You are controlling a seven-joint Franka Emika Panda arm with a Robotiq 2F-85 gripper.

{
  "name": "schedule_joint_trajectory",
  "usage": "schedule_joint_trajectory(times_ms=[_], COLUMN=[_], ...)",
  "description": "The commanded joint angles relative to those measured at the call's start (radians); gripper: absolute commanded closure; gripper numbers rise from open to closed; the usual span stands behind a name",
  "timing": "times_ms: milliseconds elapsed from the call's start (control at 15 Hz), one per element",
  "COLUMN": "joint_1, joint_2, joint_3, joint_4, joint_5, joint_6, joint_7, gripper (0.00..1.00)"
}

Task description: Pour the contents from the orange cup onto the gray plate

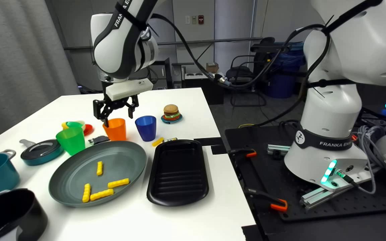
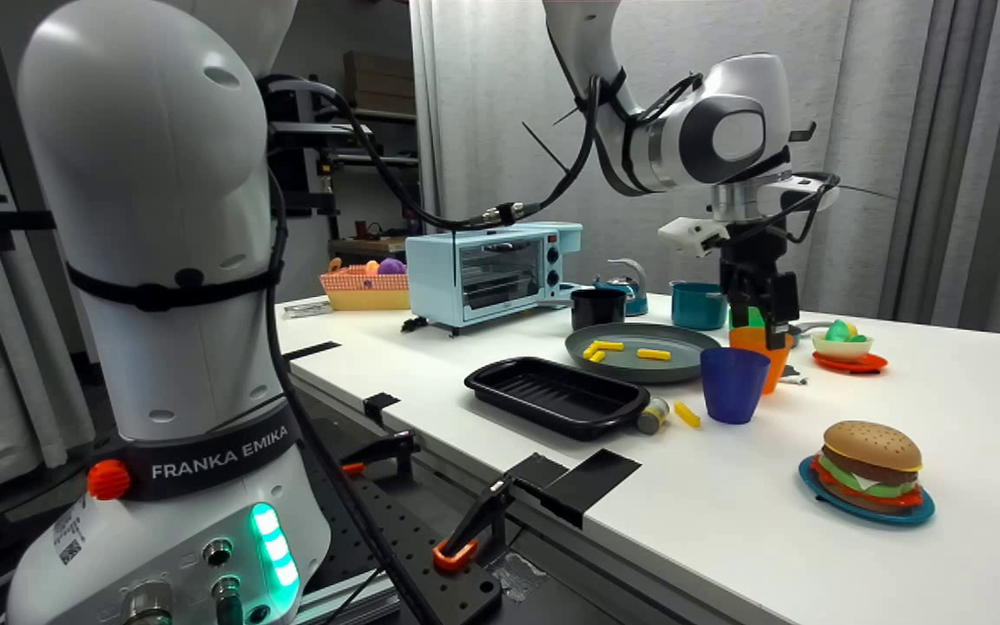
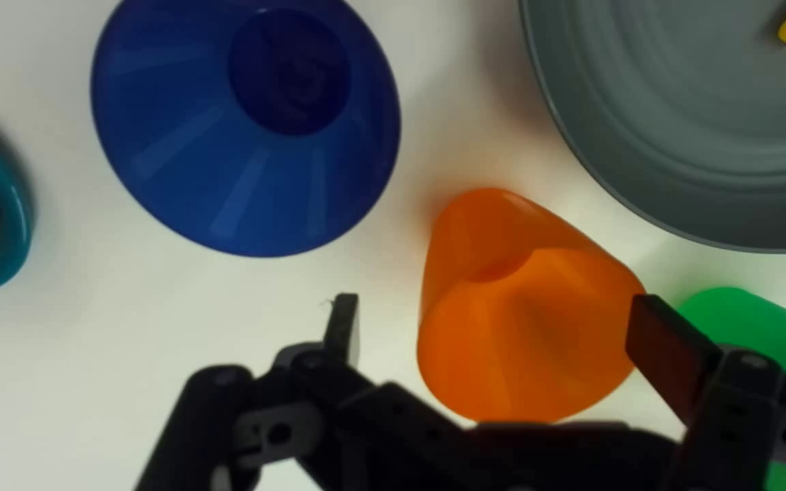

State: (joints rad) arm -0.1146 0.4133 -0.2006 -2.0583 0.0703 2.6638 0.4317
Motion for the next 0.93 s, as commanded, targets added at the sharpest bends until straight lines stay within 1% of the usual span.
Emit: schedule_joint_trajectory(times_ms=[0, 133, 400, 867], joint_1=[0.038, 0.050, 0.056, 0.064], joint_2=[-0.088, -0.127, -0.193, -0.255], joint_3=[-0.019, -0.020, 0.001, 0.092], joint_4=[-0.056, -0.077, -0.125, -0.195], joint_5=[-0.044, -0.073, -0.095, -0.042], joint_6=[0.013, 0.017, 0.021, 0.027], joint_7=[-0.035, -0.044, -0.070, -0.163], gripper=[0.00, 0.00, 0.00, 0.00])
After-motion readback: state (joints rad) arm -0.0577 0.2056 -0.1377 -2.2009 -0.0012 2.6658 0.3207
